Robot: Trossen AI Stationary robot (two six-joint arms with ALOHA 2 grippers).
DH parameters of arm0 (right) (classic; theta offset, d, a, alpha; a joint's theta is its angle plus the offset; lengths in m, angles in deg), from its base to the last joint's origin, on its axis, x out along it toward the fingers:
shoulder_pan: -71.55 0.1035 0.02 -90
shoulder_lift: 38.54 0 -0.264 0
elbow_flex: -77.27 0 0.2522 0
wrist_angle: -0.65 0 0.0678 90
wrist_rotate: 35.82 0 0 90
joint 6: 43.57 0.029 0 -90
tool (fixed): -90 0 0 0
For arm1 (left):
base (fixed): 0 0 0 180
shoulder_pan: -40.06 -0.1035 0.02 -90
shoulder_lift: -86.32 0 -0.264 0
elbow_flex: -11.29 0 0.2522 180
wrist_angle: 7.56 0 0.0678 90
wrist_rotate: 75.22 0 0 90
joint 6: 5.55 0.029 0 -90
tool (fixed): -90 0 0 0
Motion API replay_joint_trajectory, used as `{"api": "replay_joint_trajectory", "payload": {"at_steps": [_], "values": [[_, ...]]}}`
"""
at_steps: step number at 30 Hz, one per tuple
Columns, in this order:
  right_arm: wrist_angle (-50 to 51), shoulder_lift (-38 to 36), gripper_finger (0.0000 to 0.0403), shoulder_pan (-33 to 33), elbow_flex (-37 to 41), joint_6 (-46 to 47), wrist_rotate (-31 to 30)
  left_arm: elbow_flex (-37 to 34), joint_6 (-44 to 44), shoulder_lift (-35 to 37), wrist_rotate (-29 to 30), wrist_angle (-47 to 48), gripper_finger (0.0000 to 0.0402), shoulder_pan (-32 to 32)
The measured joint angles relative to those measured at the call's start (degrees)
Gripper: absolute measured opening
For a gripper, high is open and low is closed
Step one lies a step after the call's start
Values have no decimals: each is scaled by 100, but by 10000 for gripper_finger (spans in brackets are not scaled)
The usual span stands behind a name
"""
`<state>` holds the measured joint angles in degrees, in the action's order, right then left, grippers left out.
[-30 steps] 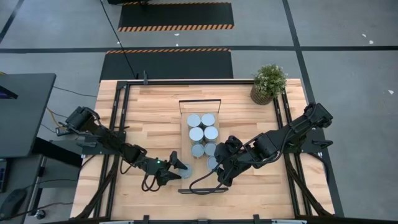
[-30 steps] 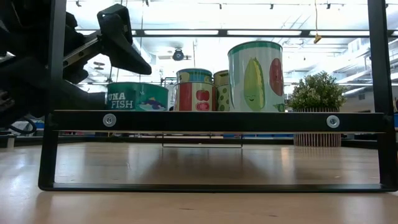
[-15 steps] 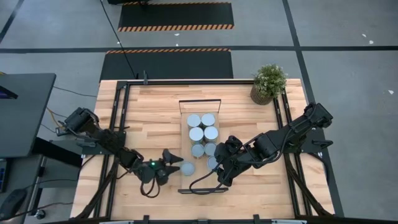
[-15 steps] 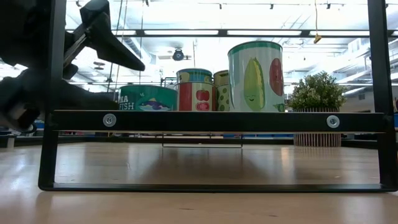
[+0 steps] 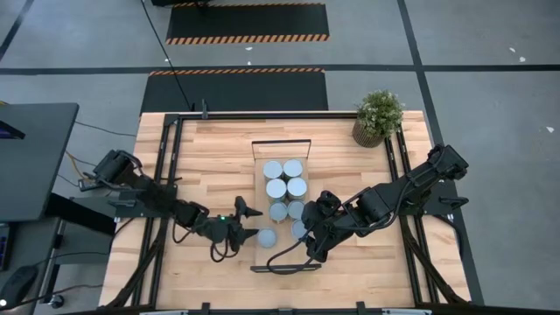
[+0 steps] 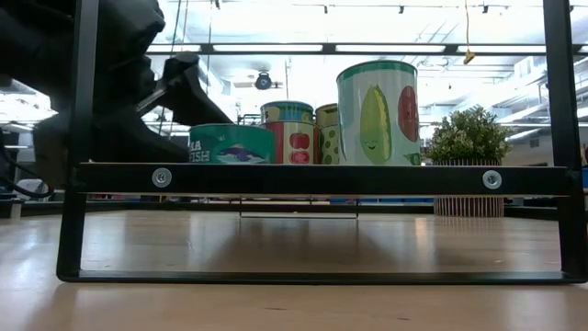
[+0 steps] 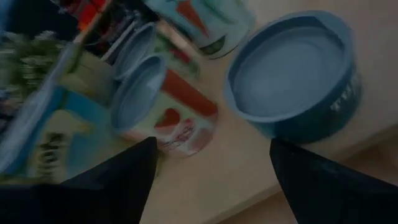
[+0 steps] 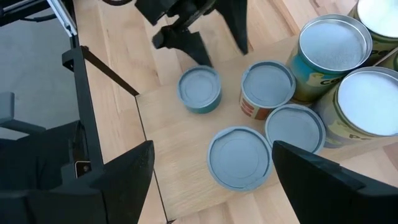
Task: Pick and place cans onto a shelf
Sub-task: Put the canned tuna on the shelf
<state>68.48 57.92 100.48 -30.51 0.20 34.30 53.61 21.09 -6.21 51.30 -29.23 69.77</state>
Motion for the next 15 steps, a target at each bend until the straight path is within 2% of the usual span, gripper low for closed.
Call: {"api": "replay_joint_trajectory", "payload": {"at_steps": [3, 9, 15], "values": [[0, 0, 332, 0, 0, -44, -1, 0, -179, 0, -285, -74, 318, -117], [-6, 0, 332, -7, 0, -140, 0, 0, -202, 0, -278, -579, 318, -131], [-11, 0, 332, -7, 0, -153, 2, 0, 82, -5, -72, -572, 318, 118]]}}
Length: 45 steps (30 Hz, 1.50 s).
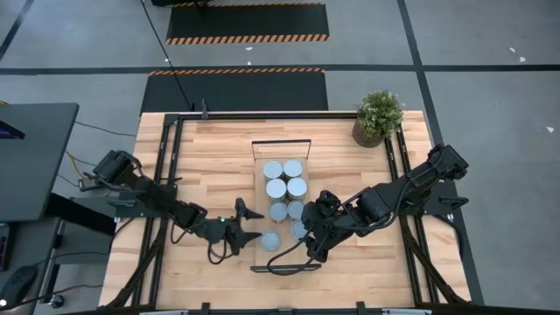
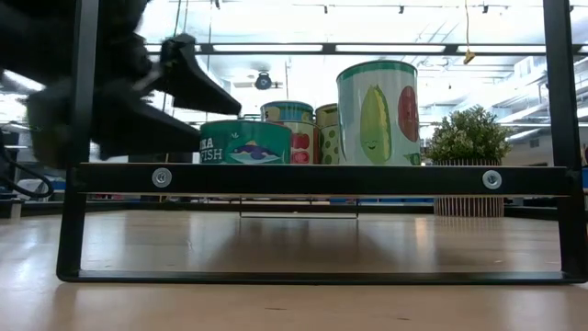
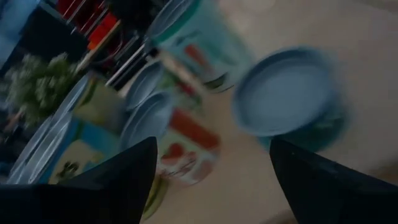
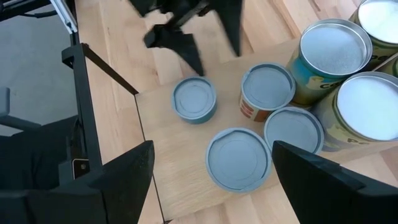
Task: Pick and place cans onto a shelf
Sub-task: Put the canned tuna on the shelf
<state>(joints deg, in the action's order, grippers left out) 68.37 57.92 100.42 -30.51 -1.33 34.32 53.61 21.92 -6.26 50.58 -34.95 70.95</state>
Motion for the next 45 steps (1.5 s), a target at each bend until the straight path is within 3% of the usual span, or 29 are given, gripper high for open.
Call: {"api": "replay_joint_trajectory", "payload": {"at_steps": [6, 12, 25, 33, 45], "values": [[-9, 0, 332, 0, 0, -42, 0, 0, 220, -2, -44, 25, 318, 411], [-39, 0, 332, -6, 0, -134, 0, 0, -184, -5, -781, -97, 318, 347], [-59, 0, 332, -61, 0, -199, 98, 14, 89, -164, -552, -460, 273, 356], [-142, 0, 332, -61, 0, -238, 99, 520, 659, -783, 176, -263, 241, 570], [-166, 0, 332, -61, 0, -280, 131, 529, 358, -792, 403, -299, 228, 322]]}}
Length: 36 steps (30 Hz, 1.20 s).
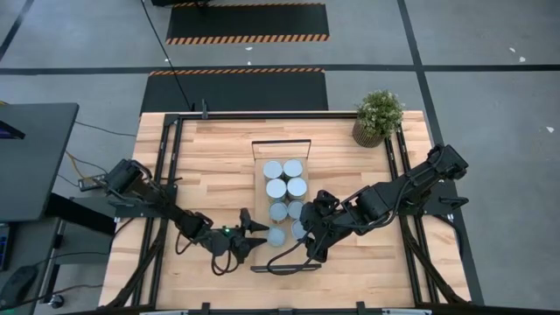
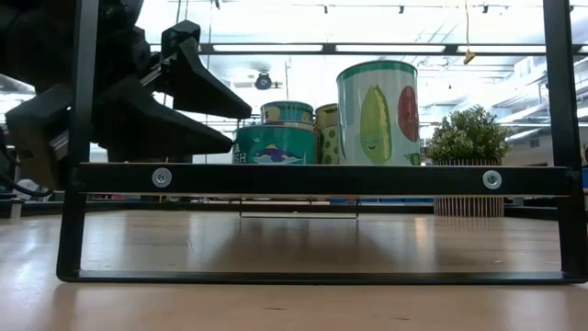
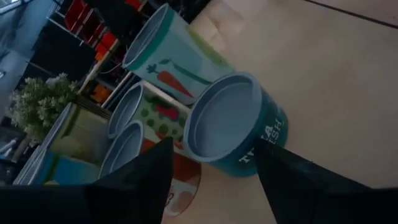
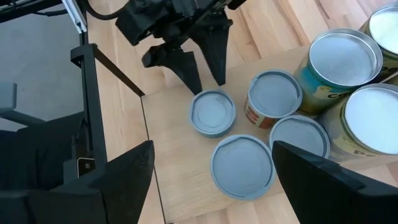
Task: Pick and place cans onto a shelf
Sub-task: Put the canned tuna on the shelf
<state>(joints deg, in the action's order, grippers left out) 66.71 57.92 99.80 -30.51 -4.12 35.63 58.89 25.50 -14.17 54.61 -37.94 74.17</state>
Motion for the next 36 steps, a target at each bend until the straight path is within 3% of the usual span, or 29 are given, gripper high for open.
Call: {"api": "replay_joint_trajectory", "payload": {"at_steps": [9, 18, 36], "values": [[0, 0, 332, 0, 0, 2, 0, -2, -37, -1, -786, 20, 228, 25], [-16, 0, 332, 2, 0, 0, 0, -4, -192, -86, -1287, -240, 228, -352], [-15, 0, 332, 2, 0, -17, -35, -4, 456, -86, -634, -310, 228, -339]]}}
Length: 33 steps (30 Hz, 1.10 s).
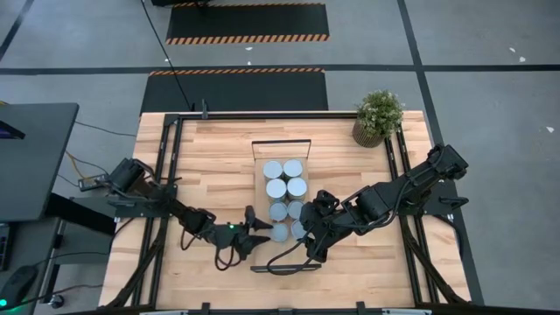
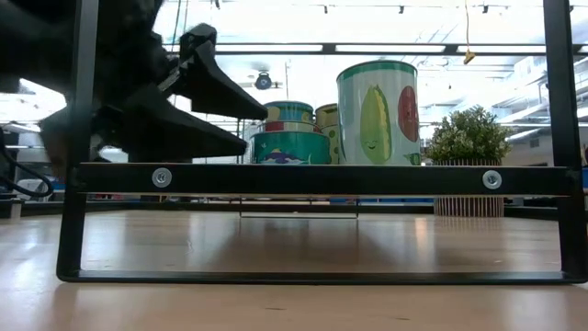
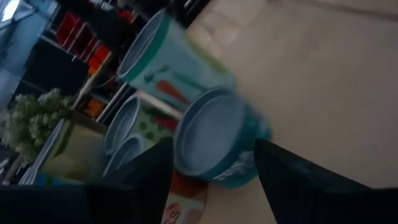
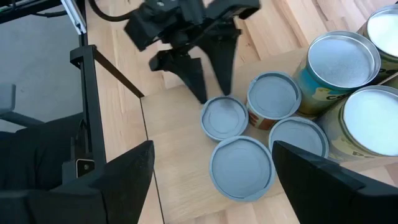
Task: Pick and place cans onto a shelf
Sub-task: Put the canned tuna on the shelf, then return to Home Position
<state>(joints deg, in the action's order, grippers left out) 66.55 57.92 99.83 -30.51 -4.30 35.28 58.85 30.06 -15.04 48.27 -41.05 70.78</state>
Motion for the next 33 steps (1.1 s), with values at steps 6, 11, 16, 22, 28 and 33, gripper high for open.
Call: {"api": "replay_joint_trajectory", "payload": {"at_steps": [6, 11, 16, 22, 28, 33], "values": [[173, 0, 332, 64, 0, -1, -15, -54, 234, 142, -8, -19, 228, 304], [535, 0, 332, 157, 123, 114, -131, -586, -101, 666, -2, -173, 228, 228], [508, 0, 332, 155, 470, 120, -70, -1150, -716, 1532, -95, -517, 228, 47], [496, -101, 332, 72, 883, 30, -59, -1370, -1698, 2497, -172, 135, 228, -233], [429, -682, 332, 46, 1523, 109, -229, -1366, -2446, 3284, -287, 1163, 228, -552], [-290, -1362, 332, 44, 2333, 104, -423, -1366, -2562, 3878, -445, 1530, 226, -722]]}}
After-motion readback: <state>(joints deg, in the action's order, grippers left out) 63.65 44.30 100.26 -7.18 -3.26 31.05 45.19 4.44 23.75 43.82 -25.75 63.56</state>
